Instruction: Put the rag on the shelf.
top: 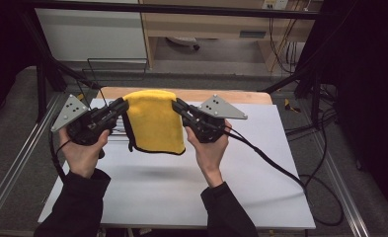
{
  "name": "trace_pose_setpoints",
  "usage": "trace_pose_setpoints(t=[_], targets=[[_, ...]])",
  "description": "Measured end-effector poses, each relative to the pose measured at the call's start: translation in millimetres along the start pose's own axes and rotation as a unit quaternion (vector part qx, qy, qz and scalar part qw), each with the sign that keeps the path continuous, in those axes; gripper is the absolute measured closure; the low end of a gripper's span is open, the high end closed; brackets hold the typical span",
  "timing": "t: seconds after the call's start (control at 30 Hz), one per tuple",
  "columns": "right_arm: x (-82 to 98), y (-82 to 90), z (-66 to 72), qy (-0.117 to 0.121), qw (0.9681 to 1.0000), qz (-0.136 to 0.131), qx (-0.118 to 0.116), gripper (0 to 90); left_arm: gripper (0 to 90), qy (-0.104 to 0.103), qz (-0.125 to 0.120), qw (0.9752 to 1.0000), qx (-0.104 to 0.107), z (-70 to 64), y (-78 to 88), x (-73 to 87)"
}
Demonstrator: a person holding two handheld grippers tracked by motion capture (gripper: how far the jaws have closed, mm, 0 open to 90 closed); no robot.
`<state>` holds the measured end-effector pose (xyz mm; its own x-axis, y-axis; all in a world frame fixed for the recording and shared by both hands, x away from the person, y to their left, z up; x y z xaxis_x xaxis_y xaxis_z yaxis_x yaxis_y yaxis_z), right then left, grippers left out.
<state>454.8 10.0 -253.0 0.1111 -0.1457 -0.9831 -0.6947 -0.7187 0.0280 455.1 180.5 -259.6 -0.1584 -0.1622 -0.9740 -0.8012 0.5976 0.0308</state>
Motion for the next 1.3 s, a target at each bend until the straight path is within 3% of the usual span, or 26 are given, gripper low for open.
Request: trace_pose_setpoints(t=[0.2, 0.83, 1.3], targets=[[-12.0, -18.5, 5.1, 0.005, 1.0000, -0.005, -0.001, 85.3, 79.8, 0.001, -0.013, 0.9998, -0.013, 15.2, 3.9, -12.7], [-38.5, -53.1, 12.1, 0.006, 0.9996, -0.028, 0.000, 85.3, 79.8, 0.007, -0.051, 0.9984, -0.025, 43.8, 16.6, -51.0], [-74.5, -83.7, 12.0, 0.016, 0.9987, -0.048, 0.005, 85.4, 79.9, 0.001, -0.078, 0.9963, -0.035, 62.4, 25.4, -83.7]])
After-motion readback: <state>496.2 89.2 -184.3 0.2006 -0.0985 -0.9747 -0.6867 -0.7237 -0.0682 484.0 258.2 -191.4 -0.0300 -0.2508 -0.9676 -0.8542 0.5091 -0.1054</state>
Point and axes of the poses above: each handheld gripper's, and its own axes: y roughly backward along the jaws, x roughly out of its underside, z roughly to its left, the point moved 10 cm from there along -y, roughly forward along the jaws, and after that the axes turned 11 degrees about y, right-handed, at the moved point
